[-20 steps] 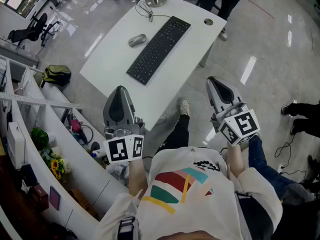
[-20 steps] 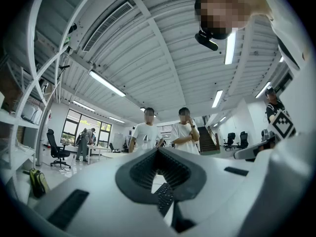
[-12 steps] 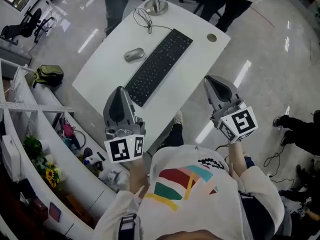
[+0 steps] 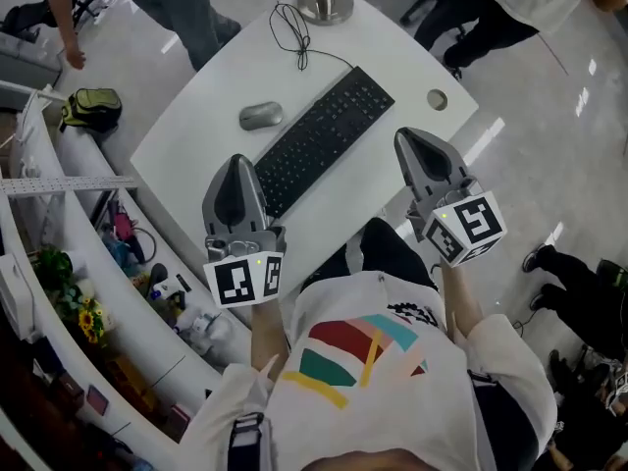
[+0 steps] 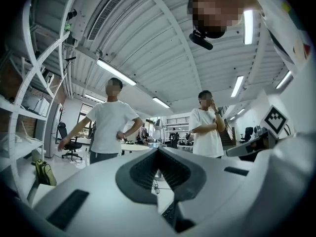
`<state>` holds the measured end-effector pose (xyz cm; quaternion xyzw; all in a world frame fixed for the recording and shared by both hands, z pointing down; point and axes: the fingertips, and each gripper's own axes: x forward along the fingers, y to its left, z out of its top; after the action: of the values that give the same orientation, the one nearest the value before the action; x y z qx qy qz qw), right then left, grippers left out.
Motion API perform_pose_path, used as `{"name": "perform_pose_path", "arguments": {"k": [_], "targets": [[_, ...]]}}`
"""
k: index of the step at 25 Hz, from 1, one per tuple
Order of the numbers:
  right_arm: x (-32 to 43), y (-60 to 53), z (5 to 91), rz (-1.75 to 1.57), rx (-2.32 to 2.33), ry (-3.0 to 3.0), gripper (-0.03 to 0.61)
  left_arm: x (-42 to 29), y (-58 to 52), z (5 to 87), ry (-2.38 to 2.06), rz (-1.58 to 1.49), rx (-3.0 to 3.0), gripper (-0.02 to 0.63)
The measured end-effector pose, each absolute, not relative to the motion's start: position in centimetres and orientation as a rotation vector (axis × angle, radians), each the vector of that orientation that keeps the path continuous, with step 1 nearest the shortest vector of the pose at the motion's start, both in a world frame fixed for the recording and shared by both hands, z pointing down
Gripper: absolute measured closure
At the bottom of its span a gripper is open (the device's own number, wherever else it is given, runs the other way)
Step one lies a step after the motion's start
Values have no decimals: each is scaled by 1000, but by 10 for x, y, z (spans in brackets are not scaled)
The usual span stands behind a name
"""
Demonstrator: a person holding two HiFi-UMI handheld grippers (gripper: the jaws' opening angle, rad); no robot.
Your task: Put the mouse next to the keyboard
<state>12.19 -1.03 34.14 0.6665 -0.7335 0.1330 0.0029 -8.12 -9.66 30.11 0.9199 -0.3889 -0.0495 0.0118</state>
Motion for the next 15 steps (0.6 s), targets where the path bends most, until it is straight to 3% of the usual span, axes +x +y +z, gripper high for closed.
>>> {"name": "perform_pose_path", "arguments": {"k": [7, 13, 14, 15], "targets": [[138, -44, 358, 521, 1827, -2459, 568, -43, -96, 291, -1361, -109, 2817, 569], [108, -87, 351, 499, 1461, -2663, 566, -48, -104, 297, -1511, -73, 2720, 569], [102, -97, 349, 448, 1436, -2674, 554, -52, -106, 300, -1531, -67, 2697, 569], [94, -108, 348, 378, 1410, -2671, 439, -56, -108, 303, -1544, -61, 2679, 568]]}}
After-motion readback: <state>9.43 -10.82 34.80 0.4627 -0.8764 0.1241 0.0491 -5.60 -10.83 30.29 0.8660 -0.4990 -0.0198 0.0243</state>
